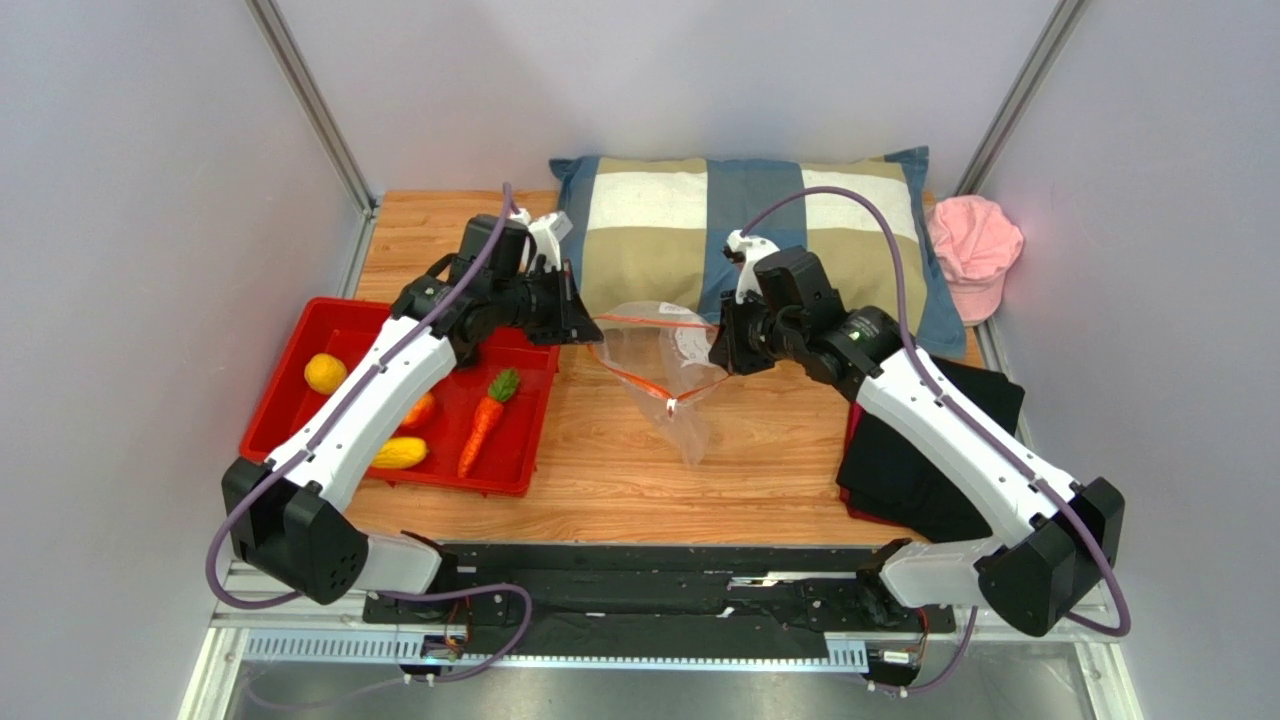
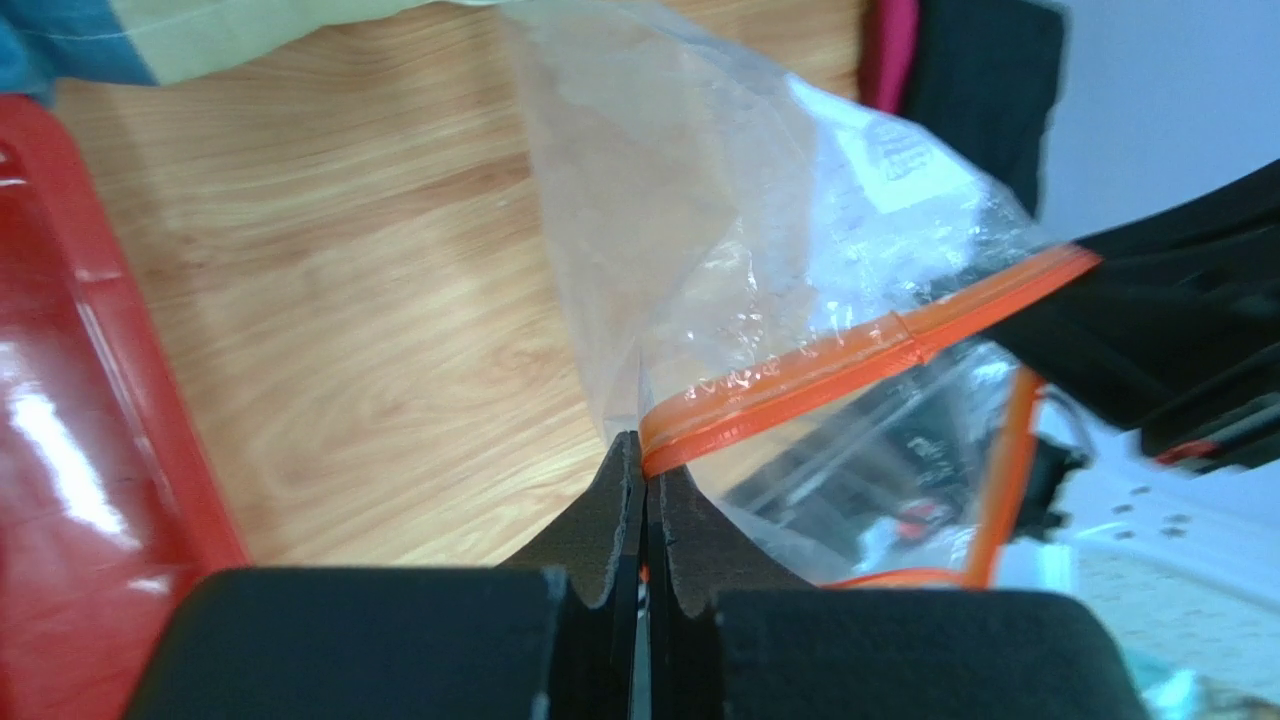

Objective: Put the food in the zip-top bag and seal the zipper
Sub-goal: Open the zipper of the food storage bag at the center of the board.

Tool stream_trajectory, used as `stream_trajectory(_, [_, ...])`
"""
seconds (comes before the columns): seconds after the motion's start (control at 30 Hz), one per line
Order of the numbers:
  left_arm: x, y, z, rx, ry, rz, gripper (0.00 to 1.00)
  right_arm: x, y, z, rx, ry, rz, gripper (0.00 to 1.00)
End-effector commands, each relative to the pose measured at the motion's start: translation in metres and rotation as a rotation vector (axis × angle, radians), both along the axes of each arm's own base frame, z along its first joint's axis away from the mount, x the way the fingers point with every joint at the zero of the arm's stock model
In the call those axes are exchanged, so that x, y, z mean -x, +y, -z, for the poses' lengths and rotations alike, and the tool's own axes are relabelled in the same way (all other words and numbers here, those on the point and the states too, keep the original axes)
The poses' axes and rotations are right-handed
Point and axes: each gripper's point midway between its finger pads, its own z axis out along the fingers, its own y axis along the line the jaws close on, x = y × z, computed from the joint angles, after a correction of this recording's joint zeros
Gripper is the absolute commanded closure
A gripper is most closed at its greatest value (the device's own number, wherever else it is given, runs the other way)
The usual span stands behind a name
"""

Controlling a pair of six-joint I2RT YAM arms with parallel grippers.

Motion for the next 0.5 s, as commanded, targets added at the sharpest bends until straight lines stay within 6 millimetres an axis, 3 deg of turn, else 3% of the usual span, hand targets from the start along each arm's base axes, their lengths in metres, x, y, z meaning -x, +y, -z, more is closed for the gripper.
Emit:
stream_trajectory(0.0, [-0.004, 0.035, 0.007, -0.231, -0.126, 0.026, 1.0, 0.008, -0.019, -0.027, 0.0, -0.043, 0.015, 1.0])
stream_trajectory(0.07, [-0.001, 0.028, 0.003, -0.205, -0.136, 0.073, 0.97, 0.007, -0.018, -0.029, -0.007, -0.035, 0.034, 1.0])
stream_trajectory(0.13, [0.003, 0.016, -0.002, -0.153, -0.131, 0.107, 0.87, 0.005, -0.009, -0.034, -0.054, -0.024, 0.03, 1.0])
stream_trajectory(0.27, [0.011, -0.012, -0.021, -0.029, -0.112, 0.166, 0.49, -0.004, 0.005, -0.036, -0.089, -0.009, 0.051, 1.0])
stream_trajectory(0.3, [0.012, -0.016, -0.021, -0.022, -0.104, 0.172, 0.44, -0.007, 0.008, -0.035, -0.093, -0.008, 0.057, 1.0])
stream_trajectory(0.47, [0.017, -0.034, -0.017, -0.018, -0.084, 0.202, 0.39, -0.008, 0.021, -0.037, -0.132, -0.002, 0.059, 1.0])
